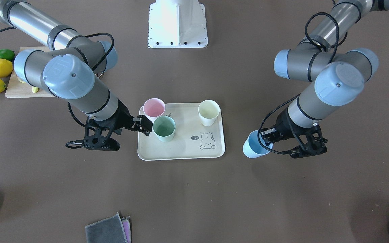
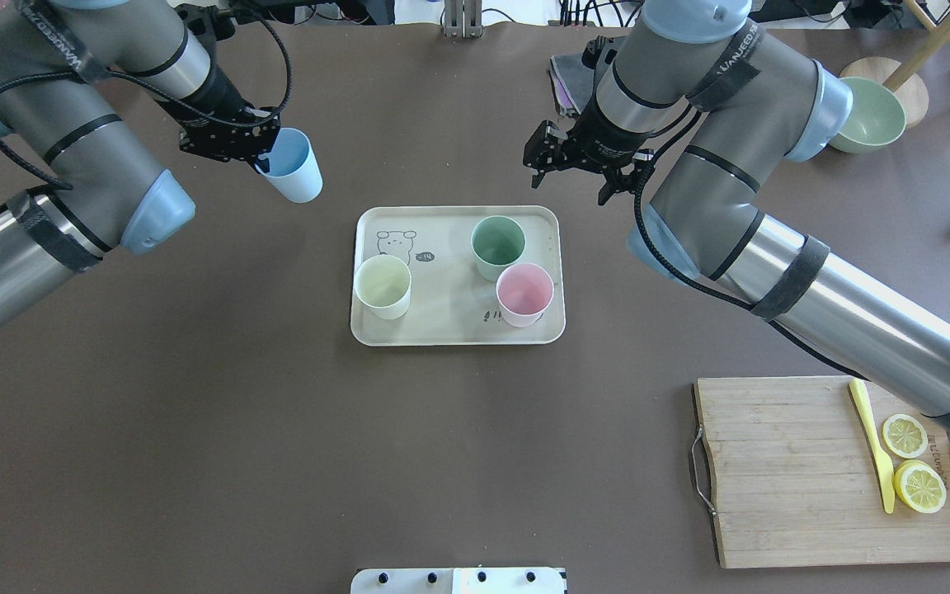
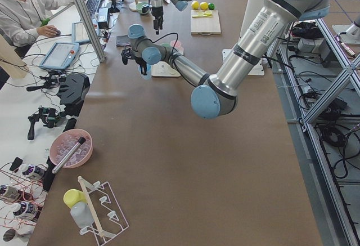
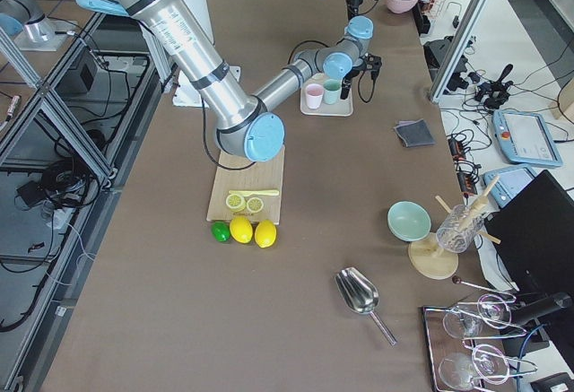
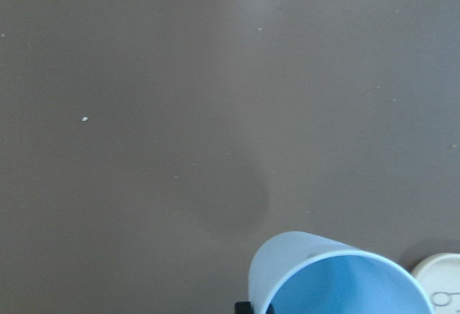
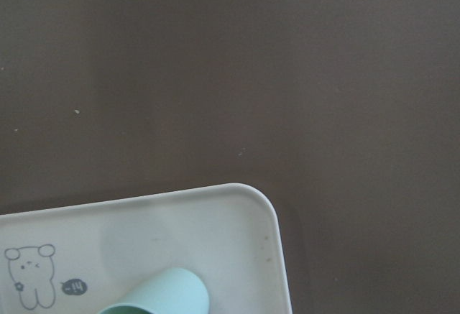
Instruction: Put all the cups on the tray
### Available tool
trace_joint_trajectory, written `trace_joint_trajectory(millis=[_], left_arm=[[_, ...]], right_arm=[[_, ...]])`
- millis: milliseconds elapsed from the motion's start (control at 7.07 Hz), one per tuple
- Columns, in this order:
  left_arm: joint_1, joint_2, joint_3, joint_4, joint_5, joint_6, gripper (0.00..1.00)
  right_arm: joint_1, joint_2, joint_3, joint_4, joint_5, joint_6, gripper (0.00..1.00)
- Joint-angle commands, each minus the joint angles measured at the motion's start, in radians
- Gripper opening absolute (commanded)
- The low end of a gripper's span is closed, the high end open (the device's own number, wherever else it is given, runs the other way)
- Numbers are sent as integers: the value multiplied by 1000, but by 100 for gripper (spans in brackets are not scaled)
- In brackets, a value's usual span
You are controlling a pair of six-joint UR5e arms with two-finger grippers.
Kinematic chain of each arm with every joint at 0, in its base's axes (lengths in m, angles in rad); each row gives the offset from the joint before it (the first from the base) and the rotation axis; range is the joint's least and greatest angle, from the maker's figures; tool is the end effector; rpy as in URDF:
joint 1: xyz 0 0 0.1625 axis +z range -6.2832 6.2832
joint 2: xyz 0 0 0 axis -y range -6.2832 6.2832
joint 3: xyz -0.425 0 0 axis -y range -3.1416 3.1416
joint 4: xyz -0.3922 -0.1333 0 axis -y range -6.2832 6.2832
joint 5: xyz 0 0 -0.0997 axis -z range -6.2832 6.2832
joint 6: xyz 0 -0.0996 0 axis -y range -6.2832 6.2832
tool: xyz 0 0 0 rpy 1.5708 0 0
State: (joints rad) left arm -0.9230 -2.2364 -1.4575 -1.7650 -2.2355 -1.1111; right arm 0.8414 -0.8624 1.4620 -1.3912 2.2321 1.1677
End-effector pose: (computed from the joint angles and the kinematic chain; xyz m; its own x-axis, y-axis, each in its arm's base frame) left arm 0.3788 -0.6197 0.2809 0.5633 -0.1657 -0.8095 0.1394 0.9847 -0.1045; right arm -0.4304 -0.5897 0.2498 0.5541 0.1554 0.8178 -0.0907 0.9878 -0.1263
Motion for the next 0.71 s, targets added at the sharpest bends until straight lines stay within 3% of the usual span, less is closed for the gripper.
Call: trace_joint_trajectory(millis=[0, 141, 283, 424, 566], left_arm=[[119, -75, 11, 1, 83, -129, 0], [162, -110, 40, -4, 156, -168, 0], [193, -130, 64, -2, 165, -171, 0], [197, -132, 74, -8, 180, -170, 53], [197, -138, 78, -8, 183, -165, 86]], right_arm=[[30, -61, 23, -23, -8, -101, 100], [36, -78, 29, -20, -8, -103, 100], [36, -89, 32, -17, -8, -105, 100], [36, -90, 37, -15, -8, -105, 100], [36, -92, 46, -17, -6, -105, 100]])
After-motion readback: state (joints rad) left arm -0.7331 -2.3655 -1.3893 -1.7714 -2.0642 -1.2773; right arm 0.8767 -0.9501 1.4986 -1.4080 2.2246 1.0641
